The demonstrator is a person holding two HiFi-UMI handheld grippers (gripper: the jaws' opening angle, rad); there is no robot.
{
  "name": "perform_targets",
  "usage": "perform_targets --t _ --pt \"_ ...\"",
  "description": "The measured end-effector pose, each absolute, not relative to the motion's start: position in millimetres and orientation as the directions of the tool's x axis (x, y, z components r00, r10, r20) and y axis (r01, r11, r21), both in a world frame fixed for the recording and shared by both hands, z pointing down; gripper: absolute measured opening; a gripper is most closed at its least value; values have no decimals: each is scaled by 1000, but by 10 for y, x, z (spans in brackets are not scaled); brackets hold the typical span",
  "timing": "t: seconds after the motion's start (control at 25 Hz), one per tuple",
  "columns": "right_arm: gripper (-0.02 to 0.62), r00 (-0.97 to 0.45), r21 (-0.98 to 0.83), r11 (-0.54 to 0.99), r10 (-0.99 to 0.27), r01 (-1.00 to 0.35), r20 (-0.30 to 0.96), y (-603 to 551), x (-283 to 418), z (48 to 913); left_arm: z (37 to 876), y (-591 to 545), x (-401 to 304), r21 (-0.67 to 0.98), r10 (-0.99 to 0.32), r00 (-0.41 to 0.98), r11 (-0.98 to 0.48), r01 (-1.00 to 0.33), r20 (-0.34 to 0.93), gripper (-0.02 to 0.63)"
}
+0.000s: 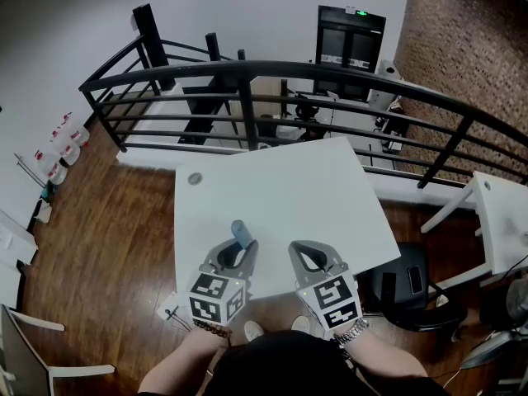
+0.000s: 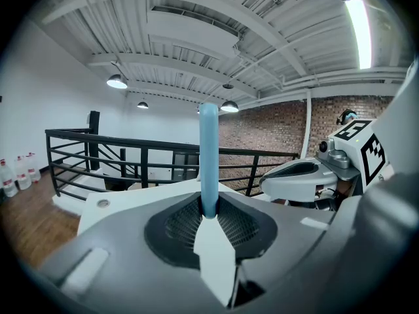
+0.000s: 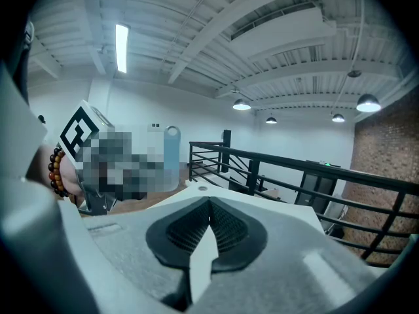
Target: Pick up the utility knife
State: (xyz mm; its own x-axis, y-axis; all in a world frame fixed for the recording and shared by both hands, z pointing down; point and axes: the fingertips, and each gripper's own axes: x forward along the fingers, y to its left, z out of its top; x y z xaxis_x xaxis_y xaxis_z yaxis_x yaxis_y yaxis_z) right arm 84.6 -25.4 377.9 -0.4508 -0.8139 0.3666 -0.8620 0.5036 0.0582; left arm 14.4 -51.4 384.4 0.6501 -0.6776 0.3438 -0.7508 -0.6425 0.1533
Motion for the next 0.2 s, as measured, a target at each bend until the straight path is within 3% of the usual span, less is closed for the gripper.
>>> perform_targets --t 0.2 --pt "-6 -448 60 500 -816 -864 365 -273 789 3718 3795 -532 78 155 -678 651 -642 -751 342 86"
